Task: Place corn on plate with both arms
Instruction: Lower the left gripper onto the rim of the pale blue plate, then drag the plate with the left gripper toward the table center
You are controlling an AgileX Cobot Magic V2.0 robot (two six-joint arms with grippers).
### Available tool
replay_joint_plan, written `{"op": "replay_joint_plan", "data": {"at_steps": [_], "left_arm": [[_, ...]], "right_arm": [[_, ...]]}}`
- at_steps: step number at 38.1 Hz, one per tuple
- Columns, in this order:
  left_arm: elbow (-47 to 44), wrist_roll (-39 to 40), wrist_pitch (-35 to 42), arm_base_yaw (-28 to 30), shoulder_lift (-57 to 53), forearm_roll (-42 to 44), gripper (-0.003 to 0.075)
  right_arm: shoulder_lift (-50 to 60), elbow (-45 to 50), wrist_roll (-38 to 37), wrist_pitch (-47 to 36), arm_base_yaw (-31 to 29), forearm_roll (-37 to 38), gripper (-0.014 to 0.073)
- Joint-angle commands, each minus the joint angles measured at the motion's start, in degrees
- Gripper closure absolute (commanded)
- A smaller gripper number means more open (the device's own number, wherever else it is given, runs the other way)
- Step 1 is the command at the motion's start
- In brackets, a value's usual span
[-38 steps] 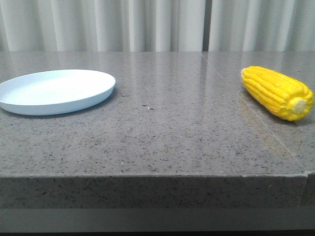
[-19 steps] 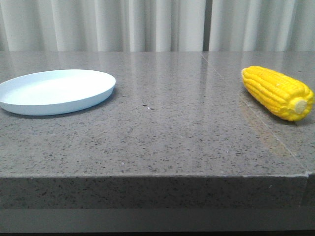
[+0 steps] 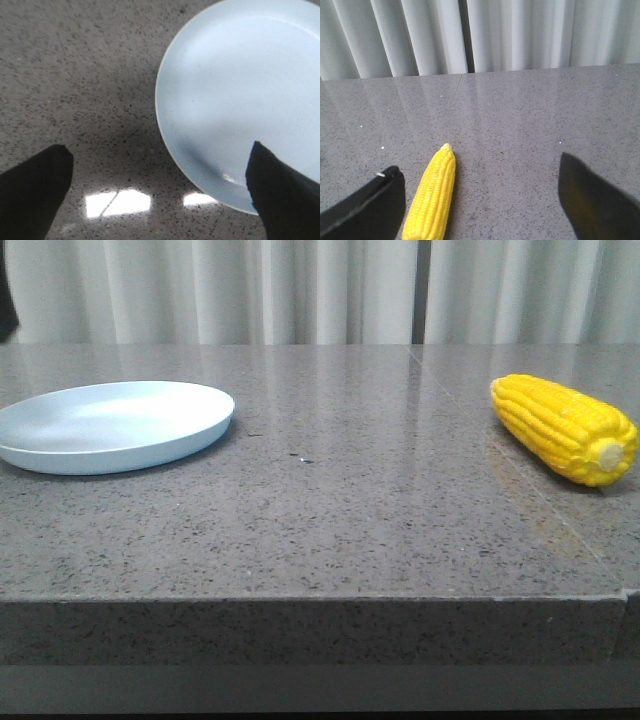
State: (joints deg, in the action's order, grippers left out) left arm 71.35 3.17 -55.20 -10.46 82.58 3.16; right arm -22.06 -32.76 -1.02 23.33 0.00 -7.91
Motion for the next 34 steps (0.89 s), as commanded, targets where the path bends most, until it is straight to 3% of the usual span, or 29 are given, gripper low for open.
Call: {"op": "replay_joint_plan", "data": {"at_steps": [1,8,18,22,29,34], "left_arm": [[4.8,-0.1,-2.3,-0.3,3.4,-1.3,0.0048],[8.6,-0.1,-4.7,-0.3,12.0,-2.1,0.0048],[8.6,-0.1,-4.6,-0.3,14.7,-4.0,0.0062],[8.6,-0.1,-5.5,-0.3,14.7,-4.0,0.0189],[8.6,-0.1,-5.5,-0.3,14.7,-4.0,0.0593],[8.6,-0.1,-5.2,-0.3,14.7,-4.0,0.0727]], "right_arm": [[-0.8,-2.0,0.6,-4.1,-0.2,-0.3,-0.0052],[-0.8,-2.0,0.6,-4.1,-0.2,-0.3,-0.0052],[-0.8,-2.0,0.6,-4.1,-0.2,-0.3,-0.0052],[-0.8,-2.0,0.6,-4.1,-0.2,-0.3,-0.0052],[-0.8,-2.0,0.6,-4.1,-0.2,-0.3,-0.0052],[-0.8,-2.0,0.6,-4.1,-0.2,-0.3,-0.0052]]}}
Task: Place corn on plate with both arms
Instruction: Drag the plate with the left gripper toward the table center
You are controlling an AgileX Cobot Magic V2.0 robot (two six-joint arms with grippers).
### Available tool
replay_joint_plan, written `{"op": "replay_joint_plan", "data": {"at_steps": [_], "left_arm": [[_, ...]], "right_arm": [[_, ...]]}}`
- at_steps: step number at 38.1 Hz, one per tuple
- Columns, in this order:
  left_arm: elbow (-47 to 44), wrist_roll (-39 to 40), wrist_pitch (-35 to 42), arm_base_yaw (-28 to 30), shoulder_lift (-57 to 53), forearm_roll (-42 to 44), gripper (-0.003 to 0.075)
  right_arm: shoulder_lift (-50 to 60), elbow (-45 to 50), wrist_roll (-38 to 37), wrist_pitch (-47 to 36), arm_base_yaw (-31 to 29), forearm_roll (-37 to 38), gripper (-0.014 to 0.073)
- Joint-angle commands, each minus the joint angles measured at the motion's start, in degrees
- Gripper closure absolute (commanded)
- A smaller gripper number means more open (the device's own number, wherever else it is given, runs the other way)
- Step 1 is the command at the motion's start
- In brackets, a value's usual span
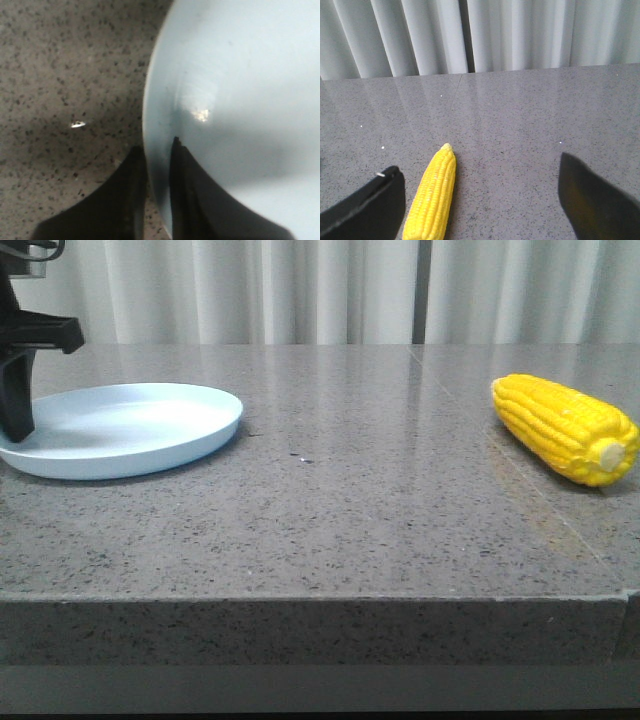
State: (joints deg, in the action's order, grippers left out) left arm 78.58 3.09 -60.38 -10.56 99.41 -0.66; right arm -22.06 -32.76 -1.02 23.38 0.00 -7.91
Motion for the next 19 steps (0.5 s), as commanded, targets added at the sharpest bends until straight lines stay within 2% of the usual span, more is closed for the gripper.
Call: {"op": "replay_joint_plan", "data": {"at_steps": [1,11,16,19], "left_arm": [[1.3,0.0,0.1,-0.2,-2.2,-0.2,0.0736],[3.1,-0.6,2.6,-0.2,-5.2,-3.0,0.0741],[8.2,-6.7,1.1,-0.9,-6.8,-11.7,0.0741],[10.6,-7.4,-0.2,-2.6,-6.8,-14.6,0.0741]], "right_arm": [[-0.8,-2.0,0.6,-4.2,-0.2,-0.3,-0.0052],[-0.8,-2.0,0.6,-4.2,-0.2,-0.3,-0.0052],[-0.8,-2.0,0.6,-4.2,-0.2,-0.3,-0.0052],[-0.8,-2.0,0.6,-4.2,-0.2,-0.3,-0.0052]]}}
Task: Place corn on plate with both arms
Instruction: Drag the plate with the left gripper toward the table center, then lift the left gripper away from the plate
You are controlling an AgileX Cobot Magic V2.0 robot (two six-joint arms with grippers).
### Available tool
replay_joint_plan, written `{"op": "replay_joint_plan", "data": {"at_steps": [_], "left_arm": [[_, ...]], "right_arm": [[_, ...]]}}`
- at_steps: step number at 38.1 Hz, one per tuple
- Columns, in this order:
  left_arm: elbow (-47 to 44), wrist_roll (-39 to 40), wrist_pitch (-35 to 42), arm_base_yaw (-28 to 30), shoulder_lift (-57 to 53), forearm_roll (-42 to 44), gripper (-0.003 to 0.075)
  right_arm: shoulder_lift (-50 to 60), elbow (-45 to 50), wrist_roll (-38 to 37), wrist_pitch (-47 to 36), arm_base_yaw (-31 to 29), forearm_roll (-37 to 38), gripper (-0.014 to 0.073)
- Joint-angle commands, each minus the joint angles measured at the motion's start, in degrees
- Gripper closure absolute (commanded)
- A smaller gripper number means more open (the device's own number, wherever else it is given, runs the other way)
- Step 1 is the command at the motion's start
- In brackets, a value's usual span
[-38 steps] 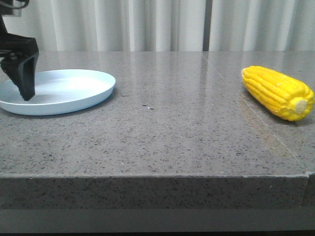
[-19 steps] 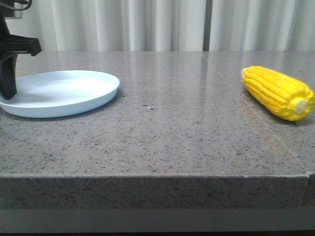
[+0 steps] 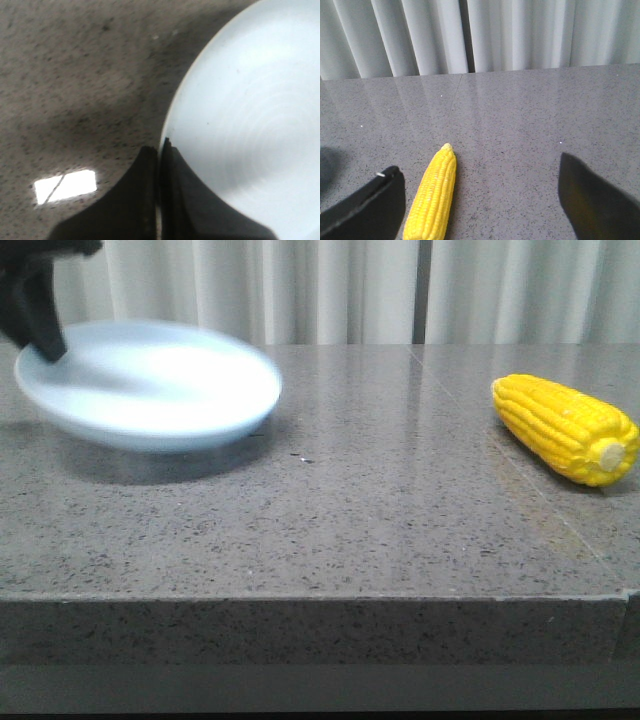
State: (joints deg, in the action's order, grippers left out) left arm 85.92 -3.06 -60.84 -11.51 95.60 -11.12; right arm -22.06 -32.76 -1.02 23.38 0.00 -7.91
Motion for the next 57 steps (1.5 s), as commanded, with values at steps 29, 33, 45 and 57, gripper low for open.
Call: {"op": "replay_joint_plan", "data": {"at_steps": [29,33,45,57], "left_arm": [[4.0,-0.5,5.8,-10.3,-0.2,3.3,0.0400],[4.0,0.5,4.2,-7.2,-4.8,6.7,0.0510],[-10.5,0.6,8.1,6.0,-20.7,8.6,0.0741],[-46.0,-0.1,39.5,5.9,-53.8,8.3,0.0741]], "right_arm": [[-0.8,-2.0,0.6,-4.2,-0.2,-0.3,-0.0052],[-0.8,-2.0,0.6,-4.2,-0.2,-0.3,-0.0052],[-0.8,-2.0,0.6,-4.2,-0.2,-0.3,-0.0052],[-0.8,-2.0,0.6,-4.2,-0.2,-0.3,-0.0052]]}}
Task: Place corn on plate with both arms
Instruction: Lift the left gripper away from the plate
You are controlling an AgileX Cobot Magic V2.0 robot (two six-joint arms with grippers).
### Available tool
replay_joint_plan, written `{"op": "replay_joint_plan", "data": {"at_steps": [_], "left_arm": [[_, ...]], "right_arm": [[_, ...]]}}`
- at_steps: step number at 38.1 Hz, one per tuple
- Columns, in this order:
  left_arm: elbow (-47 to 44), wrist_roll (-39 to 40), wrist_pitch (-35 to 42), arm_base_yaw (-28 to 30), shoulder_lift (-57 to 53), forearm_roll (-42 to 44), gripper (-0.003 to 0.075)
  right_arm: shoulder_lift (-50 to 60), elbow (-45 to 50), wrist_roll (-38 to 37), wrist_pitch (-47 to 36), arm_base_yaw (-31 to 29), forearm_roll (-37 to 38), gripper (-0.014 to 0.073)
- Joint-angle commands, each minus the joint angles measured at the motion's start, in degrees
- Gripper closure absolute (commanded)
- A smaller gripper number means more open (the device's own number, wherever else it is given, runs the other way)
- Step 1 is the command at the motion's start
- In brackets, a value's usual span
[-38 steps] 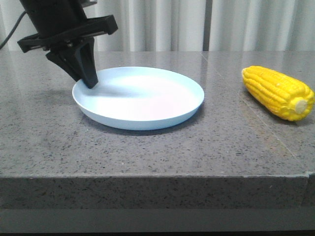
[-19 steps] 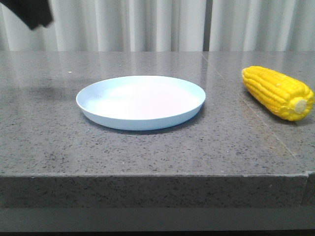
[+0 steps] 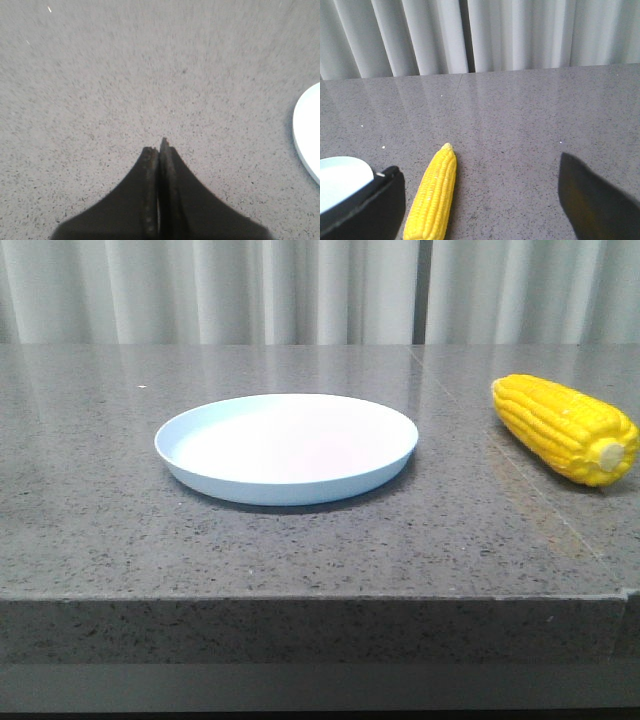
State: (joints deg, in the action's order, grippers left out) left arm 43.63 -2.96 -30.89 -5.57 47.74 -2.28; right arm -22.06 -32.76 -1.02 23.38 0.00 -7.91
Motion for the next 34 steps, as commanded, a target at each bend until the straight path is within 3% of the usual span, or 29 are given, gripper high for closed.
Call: {"op": "replay_joint_plan", "data": {"at_steps": [1,7,14,34], "left_arm": [[-7.1,-0.2,12.2,0.0,-9.6,-0.6,0.0741],[-18.8,-0.2,19.2,0.0,-26.3,-0.6,0.0741],[-22.1,-0.2,19.7,0.0,-34.4,-0.6,0.0741],[-22.5,-0.2,21.3,0.0,-36.2,-0.6,0.0741]], "right_arm": [[-0.8,-2.0,0.6,-4.2,-0.2,-0.3,-0.0052],[-0.8,-2.0,0.6,-4.2,-0.2,-0.3,-0.0052],[-0.8,-2.0,0.6,-4.2,-0.2,-0.3,-0.0052],[-0.8,-2.0,0.6,-4.5,-0.2,-0.3,-0.0052]]}}
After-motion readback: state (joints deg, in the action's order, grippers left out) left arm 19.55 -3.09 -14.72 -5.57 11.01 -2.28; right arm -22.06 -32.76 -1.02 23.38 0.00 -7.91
